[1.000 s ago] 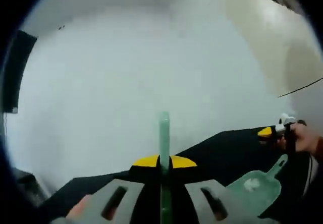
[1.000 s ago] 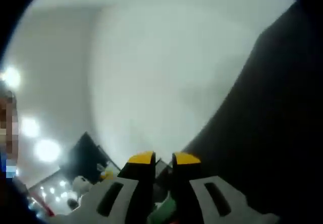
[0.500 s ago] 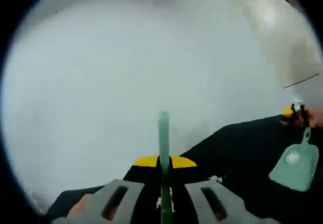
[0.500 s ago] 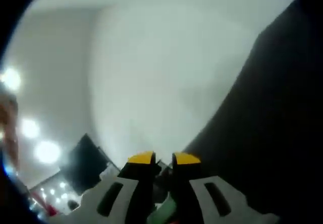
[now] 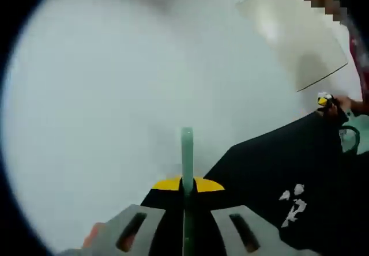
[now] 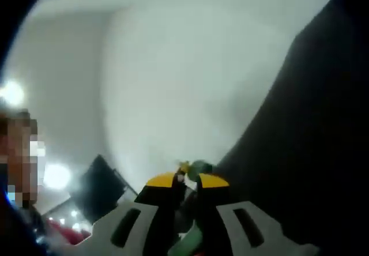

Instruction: Pick up the broom and sweep the trash on the tabletop into the dustpan.

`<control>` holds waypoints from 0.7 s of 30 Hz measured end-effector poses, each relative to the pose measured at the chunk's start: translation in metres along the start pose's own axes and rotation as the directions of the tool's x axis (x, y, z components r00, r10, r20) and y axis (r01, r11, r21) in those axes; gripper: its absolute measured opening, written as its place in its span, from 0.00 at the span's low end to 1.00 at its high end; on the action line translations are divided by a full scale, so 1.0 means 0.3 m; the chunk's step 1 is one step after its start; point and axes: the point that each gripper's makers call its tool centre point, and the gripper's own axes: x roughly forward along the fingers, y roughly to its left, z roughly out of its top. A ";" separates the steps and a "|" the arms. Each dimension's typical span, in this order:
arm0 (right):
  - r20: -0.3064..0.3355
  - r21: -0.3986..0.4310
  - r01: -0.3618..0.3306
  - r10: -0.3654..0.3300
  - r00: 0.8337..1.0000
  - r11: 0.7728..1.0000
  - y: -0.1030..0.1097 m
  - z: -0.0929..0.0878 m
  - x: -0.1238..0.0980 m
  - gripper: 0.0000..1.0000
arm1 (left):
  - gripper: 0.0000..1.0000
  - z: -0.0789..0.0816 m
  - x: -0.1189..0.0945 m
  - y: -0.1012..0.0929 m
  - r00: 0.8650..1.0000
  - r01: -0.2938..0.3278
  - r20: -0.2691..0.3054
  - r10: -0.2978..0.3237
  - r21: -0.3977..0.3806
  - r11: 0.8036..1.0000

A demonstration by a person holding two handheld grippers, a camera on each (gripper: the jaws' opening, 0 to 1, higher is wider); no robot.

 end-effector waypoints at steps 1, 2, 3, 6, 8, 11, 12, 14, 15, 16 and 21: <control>-0.002 0.002 0.003 -0.003 1.000 1.000 -0.002 -0.001 -0.003 0.16 | 0.03 -0.018 0.013 -0.008 0.999 0.031 -0.018 -0.031 -0.011 0.999; -0.001 0.002 0.006 -0.006 1.000 1.000 -0.003 -0.001 -0.004 0.16 | 0.03 -0.020 0.026 -0.022 0.997 0.076 -0.004 -0.076 -0.027 0.997; -0.001 0.001 0.007 -0.007 1.000 1.000 -0.003 0.000 -0.006 0.16 | 0.03 -0.018 0.034 -0.054 0.990 0.138 0.004 -0.138 -0.039 0.990; 0.002 0.006 0.011 -0.011 1.000 1.000 -0.005 0.001 -0.009 0.16 | 0.04 -0.028 0.017 -0.122 0.968 0.236 -0.068 -0.241 -0.065 0.969; 0.005 0.009 0.008 -0.008 1.000 1.000 -0.002 0.002 -0.010 0.16 | 0.06 -0.032 -0.012 -0.174 0.951 0.281 -0.105 -0.289 -0.087 0.956; 0.009 0.012 0.002 -0.002 1.000 1.000 0.004 0.003 -0.009 0.16 | 0.07 -0.012 -0.101 -0.308 0.901 0.404 -0.125 -0.416 -0.109 0.908; 0.011 0.014 -0.001 0.000 1.000 1.000 0.005 0.005 -0.007 0.16 | 0.08 -0.003 -0.135 -0.342 0.882 0.442 -0.131 -0.453 -0.104 0.891; 0.014 0.017 -0.004 0.004 1.000 1.000 0.008 0.006 -0.006 0.16 | 0.08 0.016 -0.190 -0.383 0.872 0.452 -0.159 -0.463 -0.100 0.886; 0.016 0.018 -0.006 0.006 1.000 1.000 0.009 0.007 -0.006 0.16 | 0.08 0.032 -0.218 -0.400 0.870 0.455 -0.160 -0.466 -0.101 0.885; 0.016 0.019 -0.008 0.008 1.000 1.000 0.011 0.007 -0.005 0.16 | 0.08 0.052 -0.248 -0.419 0.866 0.465 -0.150 -0.478 -0.114 0.878; 0.017 0.026 -0.018 0.017 1.000 1.000 0.018 0.007 -0.001 0.16 | 0.08 0.126 -0.374 -0.560 0.862 0.457 -0.179 -0.474 -0.130 0.880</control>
